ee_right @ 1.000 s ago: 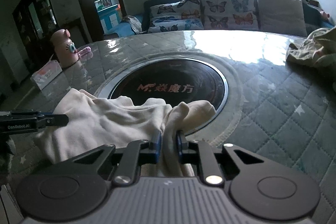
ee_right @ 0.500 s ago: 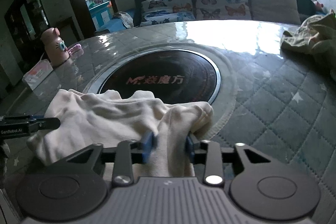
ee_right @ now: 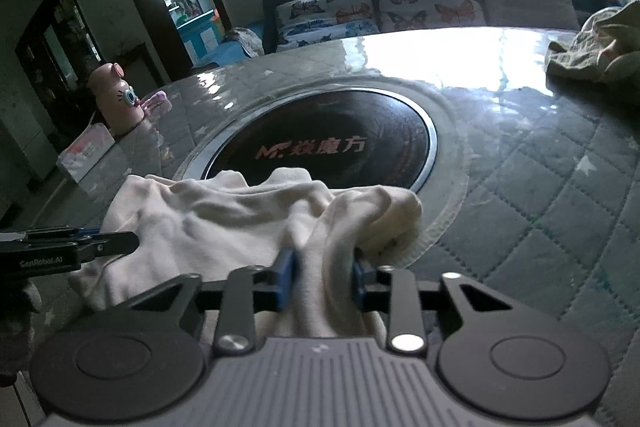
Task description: Fold clothes
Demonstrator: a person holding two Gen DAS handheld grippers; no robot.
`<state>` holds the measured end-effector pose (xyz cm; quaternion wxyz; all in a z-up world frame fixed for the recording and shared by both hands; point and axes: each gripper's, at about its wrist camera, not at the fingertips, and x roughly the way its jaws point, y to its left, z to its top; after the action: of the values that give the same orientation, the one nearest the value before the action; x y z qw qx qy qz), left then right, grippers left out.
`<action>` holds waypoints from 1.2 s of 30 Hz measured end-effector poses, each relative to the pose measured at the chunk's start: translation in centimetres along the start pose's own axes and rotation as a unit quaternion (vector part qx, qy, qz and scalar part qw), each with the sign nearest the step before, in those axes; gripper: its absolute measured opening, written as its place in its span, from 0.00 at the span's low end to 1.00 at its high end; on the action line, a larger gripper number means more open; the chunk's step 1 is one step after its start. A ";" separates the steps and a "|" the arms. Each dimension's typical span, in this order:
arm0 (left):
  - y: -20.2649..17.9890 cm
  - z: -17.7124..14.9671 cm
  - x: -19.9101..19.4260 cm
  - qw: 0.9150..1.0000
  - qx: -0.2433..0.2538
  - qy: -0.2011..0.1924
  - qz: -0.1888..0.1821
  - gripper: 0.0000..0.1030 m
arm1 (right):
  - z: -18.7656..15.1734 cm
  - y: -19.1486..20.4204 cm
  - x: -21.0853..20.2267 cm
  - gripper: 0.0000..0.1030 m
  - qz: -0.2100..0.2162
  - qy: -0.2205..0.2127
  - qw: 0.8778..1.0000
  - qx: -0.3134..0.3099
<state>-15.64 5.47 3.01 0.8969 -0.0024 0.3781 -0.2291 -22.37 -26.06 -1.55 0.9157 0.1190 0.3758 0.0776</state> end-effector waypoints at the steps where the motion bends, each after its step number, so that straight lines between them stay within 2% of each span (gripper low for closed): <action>1: -0.1 0.0 -0.1 1.000 0.002 -0.001 0.001 0.18 | 0.0 0.0 -0.1 0.21 0.001 -0.002 1.000 0.001; 6: -0.2 0.7 -0.7 1.000 -0.007 -0.016 -0.007 0.16 | 0.4 0.4 -1.2 0.19 0.005 -0.021 1.000 -0.008; 11: -1.3 1.9 -1.0 0.999 0.011 -0.029 -0.017 0.16 | 1.1 0.7 -2.6 0.19 0.005 -0.043 0.999 -0.015; 22: -4.5 3.6 0.7 0.998 0.035 -0.027 -0.036 0.16 | 1.7 -1.5 -4.3 0.19 -0.029 -0.059 0.998 -0.003; 36: -14.5 7.5 5.8 0.992 0.085 -0.028 -0.092 0.16 | 3.6 -9.0 -8.3 0.18 -0.130 -0.097 0.986 0.034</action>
<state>-12.93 -11.14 7.06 0.8794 0.0321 0.3299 -0.3416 -25.21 -37.17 3.98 0.9454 0.1074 0.3003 -0.0668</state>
